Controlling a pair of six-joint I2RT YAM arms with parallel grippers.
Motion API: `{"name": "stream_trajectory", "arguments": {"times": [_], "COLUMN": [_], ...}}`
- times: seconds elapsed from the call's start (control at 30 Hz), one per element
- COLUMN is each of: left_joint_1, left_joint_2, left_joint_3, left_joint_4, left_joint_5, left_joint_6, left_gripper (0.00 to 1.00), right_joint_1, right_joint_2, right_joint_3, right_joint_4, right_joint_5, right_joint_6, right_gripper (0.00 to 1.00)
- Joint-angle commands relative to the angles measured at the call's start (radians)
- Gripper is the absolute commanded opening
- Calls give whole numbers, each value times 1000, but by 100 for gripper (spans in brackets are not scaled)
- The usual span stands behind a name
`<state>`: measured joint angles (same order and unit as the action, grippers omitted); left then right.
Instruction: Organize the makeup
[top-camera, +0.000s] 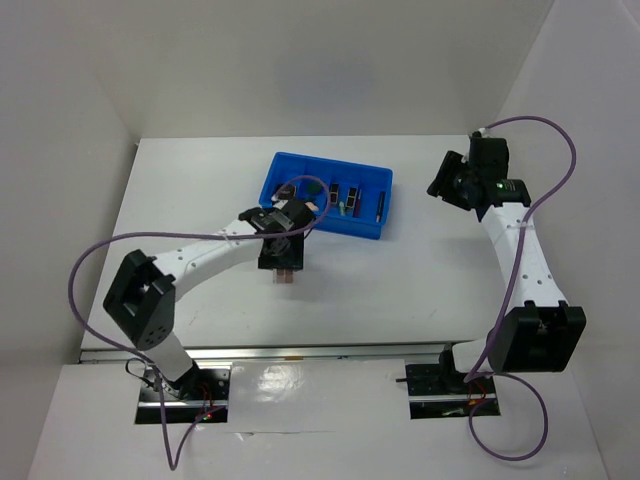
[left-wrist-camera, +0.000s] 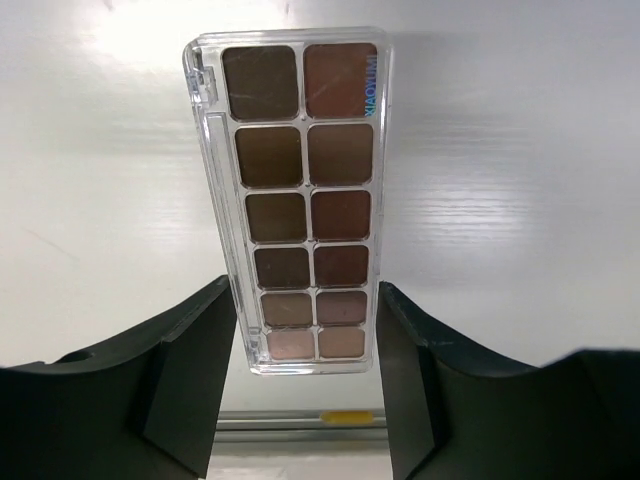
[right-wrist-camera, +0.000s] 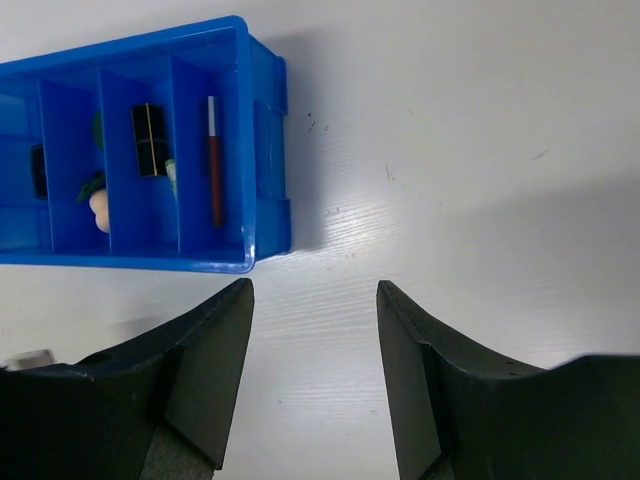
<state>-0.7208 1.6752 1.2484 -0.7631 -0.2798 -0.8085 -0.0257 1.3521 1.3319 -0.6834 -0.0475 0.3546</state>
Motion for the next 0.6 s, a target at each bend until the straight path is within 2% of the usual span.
{"name": "stream_trajectory", "arguments": {"times": [0.0, 0.2, 0.3, 0.33, 0.37, 0.47, 0.57], "left_joint_1": [6, 119, 150, 165, 178, 193, 230], "left_joint_2": [-97, -10, 121, 162, 251, 372, 469], "left_joint_3": [130, 379, 555, 659, 712, 894, 968], "left_joint_4": [-70, -47, -38, -51, -65, -113, -79], "left_joint_5": [-84, -84, -84, -114, -137, -188, -176], "left_joint_6": [153, 319, 400, 429, 430, 459, 506], "left_gripper": [22, 22, 22, 20, 19, 19, 19], "right_joint_1": [3, 3, 3, 3, 3, 3, 3], "right_joint_2": [5, 15, 24, 24, 24, 24, 24], "right_joint_3": [10, 10, 29, 29, 29, 20, 10], "right_joint_4": [45, 45, 45, 45, 35, 35, 35], "right_joint_5": [-9, -9, 1, 1, 15, 15, 24], "right_joint_6": [-9, 0, 0, 0, 0, -9, -9], "right_gripper": [60, 60, 60, 60, 60, 60, 60]}}
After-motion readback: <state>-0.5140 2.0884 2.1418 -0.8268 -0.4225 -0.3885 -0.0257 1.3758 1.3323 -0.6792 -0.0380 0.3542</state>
